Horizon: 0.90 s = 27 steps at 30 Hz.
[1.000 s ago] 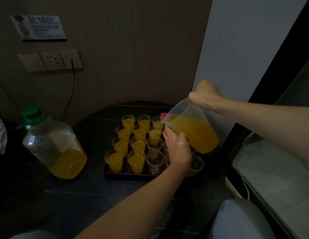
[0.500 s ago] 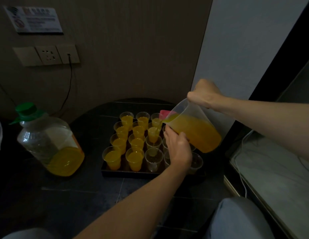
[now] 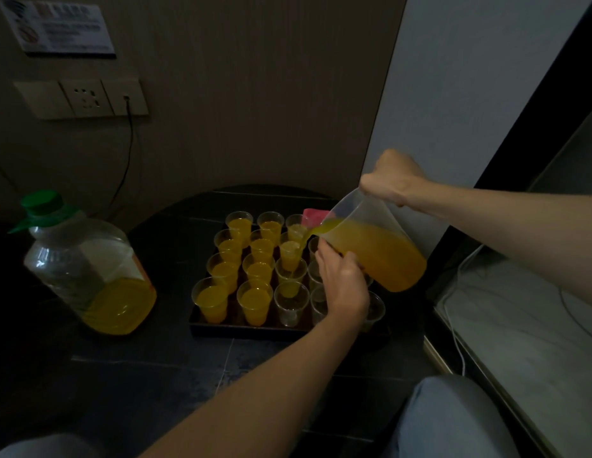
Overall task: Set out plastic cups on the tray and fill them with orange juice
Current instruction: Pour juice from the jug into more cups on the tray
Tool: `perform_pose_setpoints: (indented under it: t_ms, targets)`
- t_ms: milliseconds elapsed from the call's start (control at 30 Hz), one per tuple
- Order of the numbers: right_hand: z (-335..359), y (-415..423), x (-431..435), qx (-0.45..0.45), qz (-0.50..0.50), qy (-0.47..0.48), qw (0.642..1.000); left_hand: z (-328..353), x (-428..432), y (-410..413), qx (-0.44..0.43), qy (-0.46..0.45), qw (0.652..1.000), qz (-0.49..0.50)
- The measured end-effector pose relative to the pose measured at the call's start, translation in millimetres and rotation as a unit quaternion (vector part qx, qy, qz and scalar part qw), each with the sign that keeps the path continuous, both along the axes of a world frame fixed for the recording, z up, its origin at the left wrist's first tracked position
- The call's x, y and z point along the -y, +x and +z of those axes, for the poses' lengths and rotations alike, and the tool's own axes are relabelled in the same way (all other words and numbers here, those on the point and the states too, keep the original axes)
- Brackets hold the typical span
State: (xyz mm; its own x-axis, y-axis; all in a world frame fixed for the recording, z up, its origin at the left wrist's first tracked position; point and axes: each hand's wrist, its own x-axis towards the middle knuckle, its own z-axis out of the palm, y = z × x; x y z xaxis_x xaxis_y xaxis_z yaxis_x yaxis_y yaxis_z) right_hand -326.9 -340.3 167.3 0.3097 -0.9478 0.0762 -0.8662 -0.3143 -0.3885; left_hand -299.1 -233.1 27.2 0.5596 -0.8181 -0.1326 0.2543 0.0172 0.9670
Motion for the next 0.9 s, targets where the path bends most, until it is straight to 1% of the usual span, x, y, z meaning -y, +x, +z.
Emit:
perform_pose_setpoints:
  t_ms: [900]
  targets:
    - [2.7, -0.6, -6.0, -0.026, 0.011, -0.013, 1.000, -0.4, -7.0, -0.5, -0.017, -0.019, 1.000, -0.006]
